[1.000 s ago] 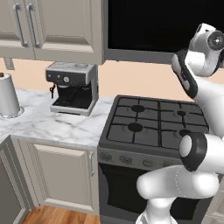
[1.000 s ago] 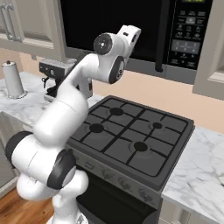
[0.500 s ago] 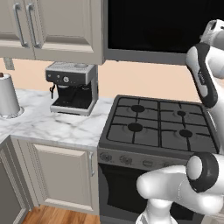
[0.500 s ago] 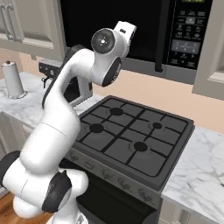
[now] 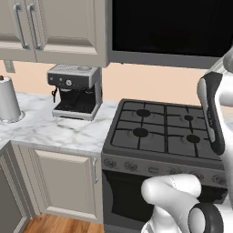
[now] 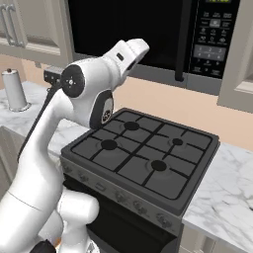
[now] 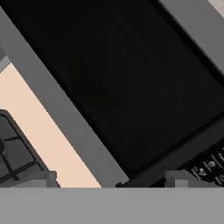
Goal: Place the bowl containing the kebab skewer and carrot in the microwave. Close the microwave door and press the start button to microwave the meal.
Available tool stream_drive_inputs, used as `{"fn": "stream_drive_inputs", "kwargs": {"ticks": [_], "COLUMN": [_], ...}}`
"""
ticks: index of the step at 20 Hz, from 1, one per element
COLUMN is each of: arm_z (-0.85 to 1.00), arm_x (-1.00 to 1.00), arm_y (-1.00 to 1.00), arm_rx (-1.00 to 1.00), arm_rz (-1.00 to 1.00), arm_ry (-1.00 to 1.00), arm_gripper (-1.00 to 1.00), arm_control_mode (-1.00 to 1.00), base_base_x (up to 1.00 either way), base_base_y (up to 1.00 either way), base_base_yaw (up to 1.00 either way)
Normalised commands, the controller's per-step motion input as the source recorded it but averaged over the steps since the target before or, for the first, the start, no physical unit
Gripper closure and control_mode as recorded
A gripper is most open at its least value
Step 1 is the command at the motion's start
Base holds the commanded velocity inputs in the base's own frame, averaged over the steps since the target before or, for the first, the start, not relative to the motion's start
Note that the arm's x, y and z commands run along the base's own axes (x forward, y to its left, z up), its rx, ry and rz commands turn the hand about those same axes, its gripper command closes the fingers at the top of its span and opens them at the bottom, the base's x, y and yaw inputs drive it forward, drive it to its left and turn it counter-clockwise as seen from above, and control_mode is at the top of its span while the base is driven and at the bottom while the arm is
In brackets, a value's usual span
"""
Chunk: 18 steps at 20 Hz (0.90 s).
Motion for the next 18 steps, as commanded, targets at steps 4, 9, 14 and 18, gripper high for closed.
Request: {"fn": "stream_drive_inputs", "kwargs": {"ticks": [4, 9, 14, 18], "arm_z": [0.0, 0.0, -0.05, -0.04], "arm_x": [-1.0, -1.0, -0.93, -0.36], "arm_y": [-0.01, -0.2, -0.63, -0.35], "arm_rx": [0.55, 0.65, 0.8, 0.88], "arm_rz": [-0.27, -0.23, 0.0, 0.01], "arm_ry": [-0.3, -0.29, -0.16, -0.24], "arm_gripper": [-1.0, -1.0, -1.0, -1.0], "arm_control_mode": [-1.0, -1.0, -1.0, -1.0], "base_base_x": [0.0, 0.0, 0.0, 0.0], "base_base_y": [0.0, 0.0, 0.0, 0.0], "base_base_yaw": [0.0, 0.0, 0.0, 0.0]}}
